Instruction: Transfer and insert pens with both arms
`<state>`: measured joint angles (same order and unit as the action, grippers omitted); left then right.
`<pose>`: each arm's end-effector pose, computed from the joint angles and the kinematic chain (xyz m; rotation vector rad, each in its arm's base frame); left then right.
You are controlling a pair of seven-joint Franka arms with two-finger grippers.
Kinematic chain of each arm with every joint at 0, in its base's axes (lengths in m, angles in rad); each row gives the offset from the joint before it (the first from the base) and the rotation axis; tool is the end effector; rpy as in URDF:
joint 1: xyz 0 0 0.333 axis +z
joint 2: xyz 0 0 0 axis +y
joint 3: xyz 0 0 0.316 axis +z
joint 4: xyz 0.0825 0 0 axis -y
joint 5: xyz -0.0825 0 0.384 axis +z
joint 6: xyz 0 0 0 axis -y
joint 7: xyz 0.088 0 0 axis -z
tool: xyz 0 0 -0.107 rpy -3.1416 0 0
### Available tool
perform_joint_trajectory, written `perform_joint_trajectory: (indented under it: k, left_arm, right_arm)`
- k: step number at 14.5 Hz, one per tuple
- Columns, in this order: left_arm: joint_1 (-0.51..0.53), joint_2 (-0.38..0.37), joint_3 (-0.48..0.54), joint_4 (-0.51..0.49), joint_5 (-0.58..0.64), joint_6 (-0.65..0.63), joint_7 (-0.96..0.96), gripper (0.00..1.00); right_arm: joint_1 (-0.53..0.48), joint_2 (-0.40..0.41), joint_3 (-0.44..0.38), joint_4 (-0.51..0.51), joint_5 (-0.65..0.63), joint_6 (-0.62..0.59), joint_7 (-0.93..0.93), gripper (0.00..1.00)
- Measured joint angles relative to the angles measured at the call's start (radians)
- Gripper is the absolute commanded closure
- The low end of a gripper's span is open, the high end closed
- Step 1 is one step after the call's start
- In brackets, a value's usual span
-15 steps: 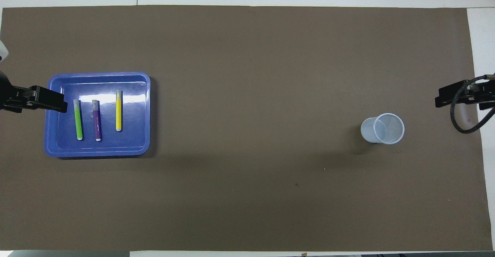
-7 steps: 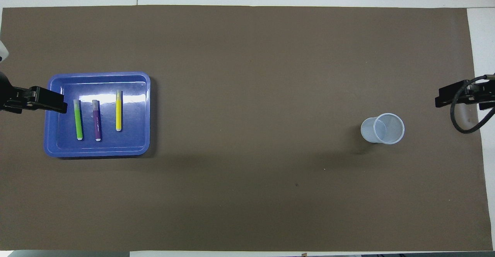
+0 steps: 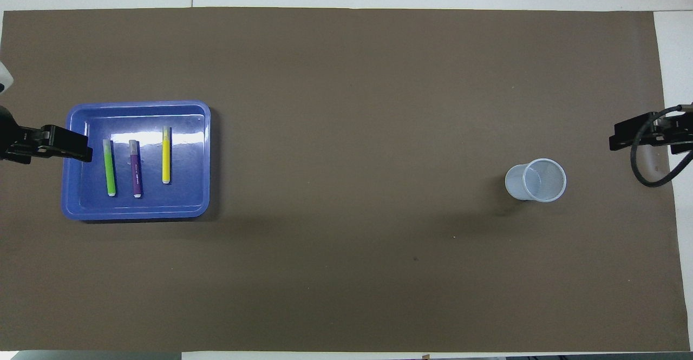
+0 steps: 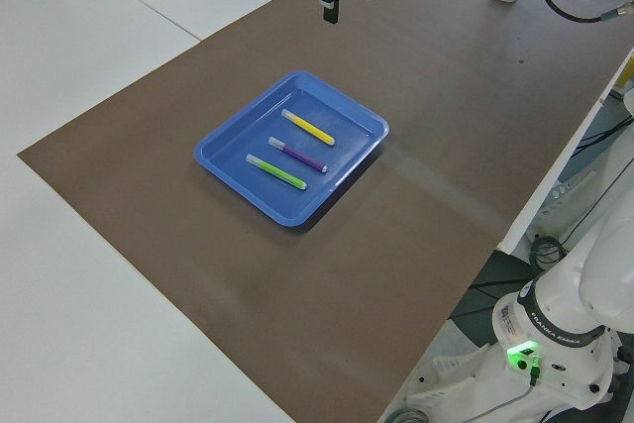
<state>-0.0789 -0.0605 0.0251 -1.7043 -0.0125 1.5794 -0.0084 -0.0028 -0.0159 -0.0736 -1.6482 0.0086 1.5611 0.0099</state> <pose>0.5324 -0.0296 0.5952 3.1272 -0.0703 -0.1014 0.5444 -0.0410 0.5960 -3.1246 0.1352 0.1109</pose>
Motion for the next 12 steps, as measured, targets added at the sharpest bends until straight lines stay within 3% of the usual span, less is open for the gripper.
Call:
perform_joint_trajectory:
  k: [7, 12]
  left_arm:
    - [0.127, -0.015, 0.003, -0.283, 0.001, 0.257, 0.159, 0.00]
    - [0.174, 0.181, 0.003, -0.340, 0.001, 0.503, 0.231, 0.00]
  right_arm:
    - [0.000, 0.000, 0.000, 0.000, 0.000, 0.000, 0.000, 0.00]
    - [0.000, 0.000, 0.000, 0.000, 0.000, 0.000, 0.000, 0.00]
